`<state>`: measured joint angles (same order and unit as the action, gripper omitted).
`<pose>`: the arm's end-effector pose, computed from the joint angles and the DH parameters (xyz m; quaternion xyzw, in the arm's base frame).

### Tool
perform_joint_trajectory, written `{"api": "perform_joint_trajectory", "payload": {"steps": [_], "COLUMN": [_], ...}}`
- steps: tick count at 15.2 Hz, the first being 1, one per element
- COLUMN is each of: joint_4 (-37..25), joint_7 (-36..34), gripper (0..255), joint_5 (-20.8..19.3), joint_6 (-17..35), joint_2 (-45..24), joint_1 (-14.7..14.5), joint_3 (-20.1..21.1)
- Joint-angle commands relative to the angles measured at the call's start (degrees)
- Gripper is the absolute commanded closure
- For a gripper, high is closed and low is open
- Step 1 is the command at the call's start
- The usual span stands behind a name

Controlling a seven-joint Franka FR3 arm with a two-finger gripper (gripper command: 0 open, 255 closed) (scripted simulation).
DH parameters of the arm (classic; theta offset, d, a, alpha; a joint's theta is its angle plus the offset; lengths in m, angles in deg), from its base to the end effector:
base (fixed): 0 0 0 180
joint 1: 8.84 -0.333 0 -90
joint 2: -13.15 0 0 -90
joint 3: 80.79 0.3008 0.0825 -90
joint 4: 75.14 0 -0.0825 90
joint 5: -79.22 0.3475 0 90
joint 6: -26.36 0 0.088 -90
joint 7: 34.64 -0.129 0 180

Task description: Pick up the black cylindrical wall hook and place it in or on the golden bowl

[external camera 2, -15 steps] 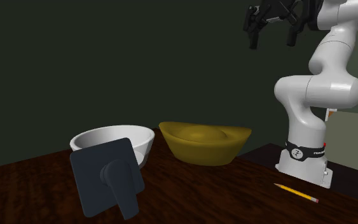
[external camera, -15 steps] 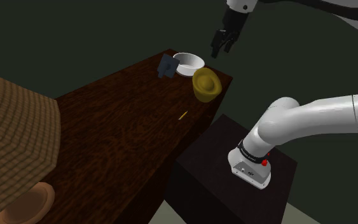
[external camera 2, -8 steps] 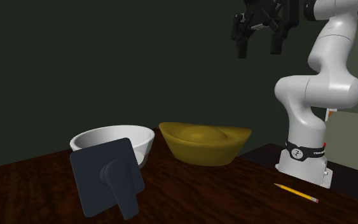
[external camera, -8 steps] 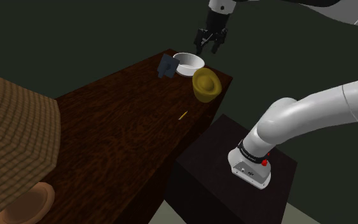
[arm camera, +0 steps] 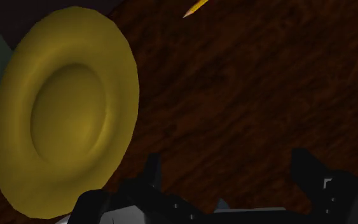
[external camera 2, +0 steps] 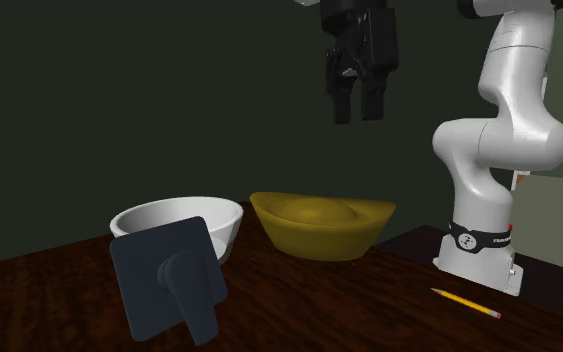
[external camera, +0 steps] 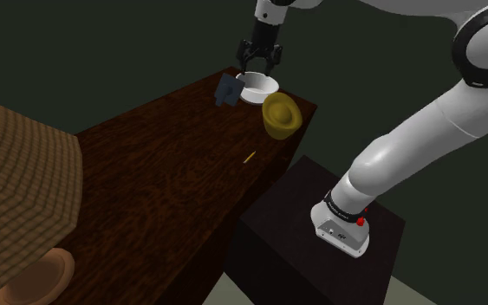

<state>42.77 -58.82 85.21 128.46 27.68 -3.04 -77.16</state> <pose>0.4471 -0.0037 0.5139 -0.9698 0.2400 0.0193 0.0401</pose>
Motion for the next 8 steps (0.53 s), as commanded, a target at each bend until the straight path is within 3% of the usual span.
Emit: {"api": "perform_joint_trajectory", "payload": {"steps": [1,8], "joint_4": [-3.34,-14.78], "joint_7": [-2.6,-10.76], "gripper": [0,0], "joint_5": [1.02,5.18], "joint_6": [0.8,2.96], "joint_2": [-4.73,-20.06], "joint_1": [0.72,2.73], "joint_3": [-0.42,-2.21]}}
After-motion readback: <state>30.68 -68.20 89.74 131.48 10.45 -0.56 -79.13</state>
